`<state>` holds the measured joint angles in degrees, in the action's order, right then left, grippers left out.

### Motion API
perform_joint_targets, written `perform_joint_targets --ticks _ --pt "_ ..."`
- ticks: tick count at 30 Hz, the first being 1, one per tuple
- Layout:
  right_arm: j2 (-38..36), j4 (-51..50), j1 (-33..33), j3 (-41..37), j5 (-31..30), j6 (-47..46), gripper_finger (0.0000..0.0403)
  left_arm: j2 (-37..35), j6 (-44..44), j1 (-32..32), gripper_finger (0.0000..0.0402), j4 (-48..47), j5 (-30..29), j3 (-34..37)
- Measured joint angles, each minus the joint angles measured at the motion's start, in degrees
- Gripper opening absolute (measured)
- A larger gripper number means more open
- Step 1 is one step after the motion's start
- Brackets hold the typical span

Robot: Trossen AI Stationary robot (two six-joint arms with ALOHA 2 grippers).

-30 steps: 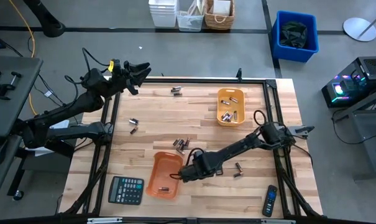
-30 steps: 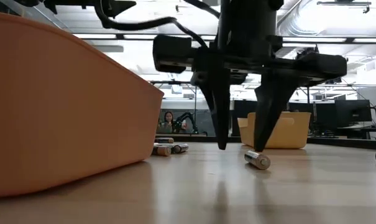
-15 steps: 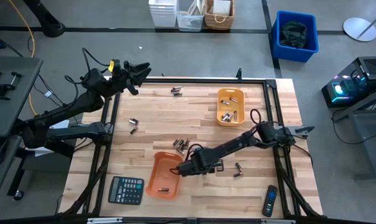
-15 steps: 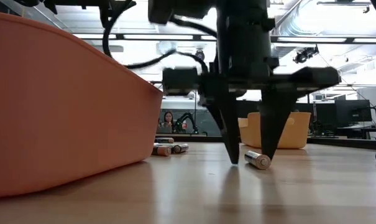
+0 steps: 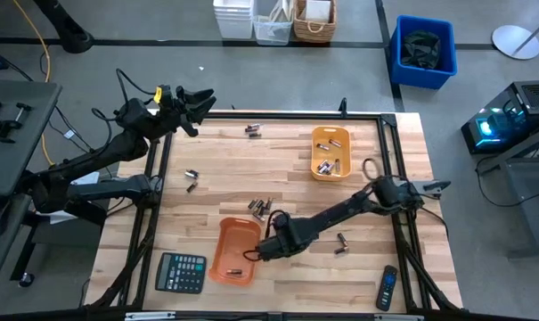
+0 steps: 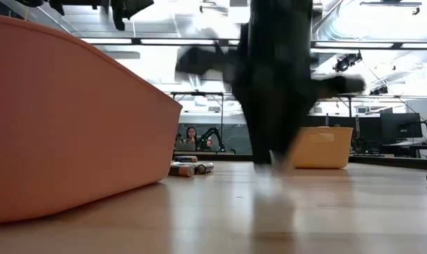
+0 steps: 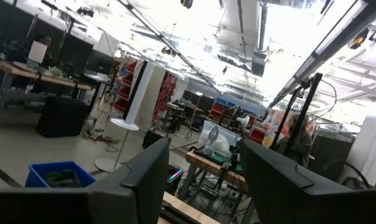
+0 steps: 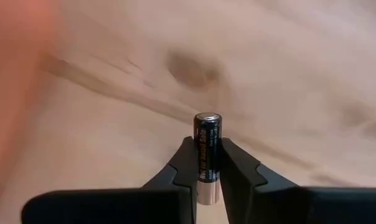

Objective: Sort batteries
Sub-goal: Put the black battery into the orange bin

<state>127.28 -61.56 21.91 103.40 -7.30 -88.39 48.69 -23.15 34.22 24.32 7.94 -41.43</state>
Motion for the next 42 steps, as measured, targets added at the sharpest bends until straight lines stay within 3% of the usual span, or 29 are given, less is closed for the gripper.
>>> perform_joint_targets --ticks 5,8,12,16,25,30,34,38,42 --pt "-7.6 2.4 -0.1 3.4 -12.8 11.6 0.0034 0.0 0.7 0.0 0.0188 -0.1 -0.5 0.0" --pt "-8.4 9.9 -0.7 4.0 -18.2 21.2 0.0033 0.0 0.7 0.0 0.0188 0.0 -1.3 0.0" --pt "-8.3 26.7 -2.3 3.9 -10.4 38.1 0.0033 0.0 -4.4 0.0 0.0188 0.0 -3.1 0.0" --pt "-6.0 29.8 -3.5 3.5 -6.2 44.7 0.004 -0.1 -7.1 -0.1 0.0188 3.6 -2.2 0.0" --pt "-6.2 26.0 -4.4 3.6 -2.5 48.3 0.0195 -0.2 -6.4 -0.2 0.0188 13.2 -3.8 0.0" --pt "-7.1 22.5 -3.8 3.6 0.4 47.2 0.023 -0.1 -8.0 -0.2 0.0188 12.8 -4.0 0.0" --pt "-9.2 8.2 -0.7 3.6 -1.7 39.7 0.0227 -0.1 -8.1 -0.4 0.0188 12.6 -2.4 0.0" --pt "-11.9 -8.2 4.5 3.6 -6.7 25.7 0.0223 -0.1 -8.1 -0.7 0.0188 12.4 -2.2 0.0" --pt "-12.0 -25.4 7.9 3.5 -4.6 13.2 0.0222 -0.1 -8.3 -0.6 0.0188 12.4 -2.4 0.0"
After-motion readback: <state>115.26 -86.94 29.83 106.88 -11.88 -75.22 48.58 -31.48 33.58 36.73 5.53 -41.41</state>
